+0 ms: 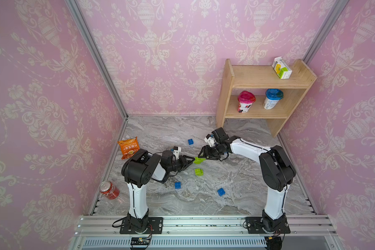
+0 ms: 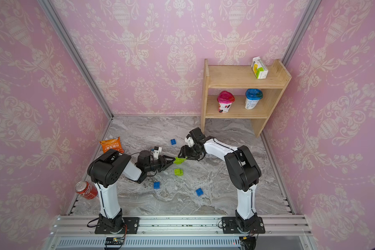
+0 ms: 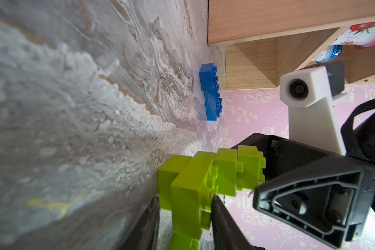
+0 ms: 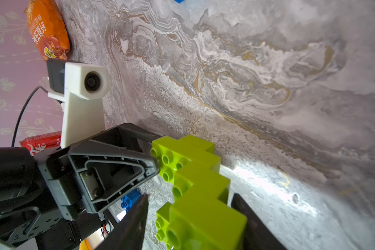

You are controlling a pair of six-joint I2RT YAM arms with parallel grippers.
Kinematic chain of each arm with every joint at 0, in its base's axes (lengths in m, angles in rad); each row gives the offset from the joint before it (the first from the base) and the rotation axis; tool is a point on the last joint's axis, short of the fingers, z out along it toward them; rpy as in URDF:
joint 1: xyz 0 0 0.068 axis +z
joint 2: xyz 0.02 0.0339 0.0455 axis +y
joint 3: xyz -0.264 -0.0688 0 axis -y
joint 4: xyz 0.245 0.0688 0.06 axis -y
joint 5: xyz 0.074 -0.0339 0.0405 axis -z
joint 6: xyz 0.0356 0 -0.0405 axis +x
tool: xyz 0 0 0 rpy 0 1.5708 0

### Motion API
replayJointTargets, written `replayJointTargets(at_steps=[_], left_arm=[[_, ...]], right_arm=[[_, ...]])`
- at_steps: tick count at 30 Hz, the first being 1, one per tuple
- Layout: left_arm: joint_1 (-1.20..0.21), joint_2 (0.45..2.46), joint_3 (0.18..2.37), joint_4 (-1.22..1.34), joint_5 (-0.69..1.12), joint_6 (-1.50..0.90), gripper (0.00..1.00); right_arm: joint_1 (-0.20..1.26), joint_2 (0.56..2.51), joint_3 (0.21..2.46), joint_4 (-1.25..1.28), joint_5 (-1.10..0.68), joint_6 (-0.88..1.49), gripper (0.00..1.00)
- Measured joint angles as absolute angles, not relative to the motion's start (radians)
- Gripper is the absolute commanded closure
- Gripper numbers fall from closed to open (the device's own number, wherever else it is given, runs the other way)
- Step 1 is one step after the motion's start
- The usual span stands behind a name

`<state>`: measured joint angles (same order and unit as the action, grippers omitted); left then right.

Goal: Assemble the letter v with lego
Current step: Adjust the lego brick at the center of the board.

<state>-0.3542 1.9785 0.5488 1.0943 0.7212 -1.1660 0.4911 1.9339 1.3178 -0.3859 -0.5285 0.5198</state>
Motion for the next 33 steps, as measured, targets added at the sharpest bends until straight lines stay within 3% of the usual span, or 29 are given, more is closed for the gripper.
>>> replayJointTargets(at_steps=[13, 33], left_arm=[[-0.354, 1.974, 0.563, 1.055, 0.725, -1.143, 0.55], [-0.335, 1.884, 0.562, 0.989, 0.743, -1.132, 0.49]], right_arm=[[0.491, 1.945, 1.303, -0.36, -0.543, 0.527, 0.47], [0.491, 1.945, 1.3, -0.356, -0.527, 0.524, 0.5]])
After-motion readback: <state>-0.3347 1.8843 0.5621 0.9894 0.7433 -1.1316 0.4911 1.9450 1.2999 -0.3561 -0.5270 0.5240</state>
